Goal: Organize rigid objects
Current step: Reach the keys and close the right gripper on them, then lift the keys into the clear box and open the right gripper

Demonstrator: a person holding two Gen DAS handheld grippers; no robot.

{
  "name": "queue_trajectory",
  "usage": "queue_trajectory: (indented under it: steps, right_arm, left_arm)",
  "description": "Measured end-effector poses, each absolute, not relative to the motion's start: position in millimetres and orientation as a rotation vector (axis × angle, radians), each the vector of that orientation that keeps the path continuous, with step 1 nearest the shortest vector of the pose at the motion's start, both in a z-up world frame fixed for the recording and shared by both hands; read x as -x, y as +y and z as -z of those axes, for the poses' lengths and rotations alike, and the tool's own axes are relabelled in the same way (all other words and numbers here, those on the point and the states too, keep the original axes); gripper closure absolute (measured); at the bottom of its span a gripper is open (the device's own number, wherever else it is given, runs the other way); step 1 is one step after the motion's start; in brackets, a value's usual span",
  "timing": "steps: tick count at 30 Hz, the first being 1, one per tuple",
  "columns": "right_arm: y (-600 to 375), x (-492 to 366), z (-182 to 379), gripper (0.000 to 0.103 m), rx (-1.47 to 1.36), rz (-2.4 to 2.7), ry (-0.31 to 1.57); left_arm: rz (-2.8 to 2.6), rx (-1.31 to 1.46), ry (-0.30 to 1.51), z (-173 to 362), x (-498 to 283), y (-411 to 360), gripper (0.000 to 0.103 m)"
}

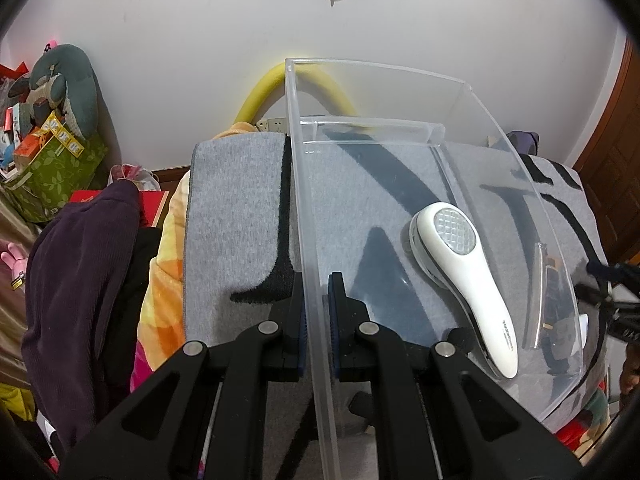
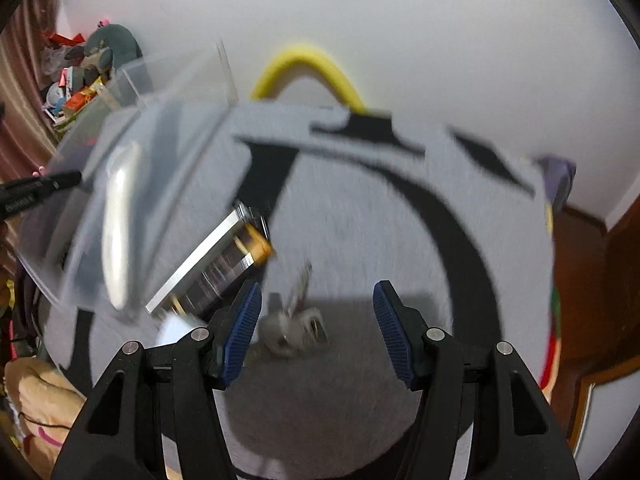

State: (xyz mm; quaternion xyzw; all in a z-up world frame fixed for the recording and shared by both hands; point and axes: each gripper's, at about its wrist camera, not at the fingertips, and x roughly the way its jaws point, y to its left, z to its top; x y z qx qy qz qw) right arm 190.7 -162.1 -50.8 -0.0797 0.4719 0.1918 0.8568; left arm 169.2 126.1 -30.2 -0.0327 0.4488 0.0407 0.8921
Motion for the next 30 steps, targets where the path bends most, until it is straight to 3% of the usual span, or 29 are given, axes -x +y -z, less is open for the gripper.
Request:
queue_trajectory:
  steps: [7, 14, 30]
  right_arm:
    - [-164.5, -183.8, 72.7, 0.048, 0.17, -0.437, 1.008]
    - [-162.3, -174.8, 69.9, 0.072, 0.191, -0.439, 0.972]
    - [-181.0, -169.7, 32.8, 0.072, 0.123, -0.407, 0.876]
  left_arm:
    - [-0.088, 0.067, 0.934, 31.7, -170.0, 125.5, 0.095]
    - [-0.088, 0.068, 0.934, 31.8, -169.9, 125.5, 0.095]
    - [-0.087, 0.068, 0.935, 31.7, -170.0, 125.6, 0.095]
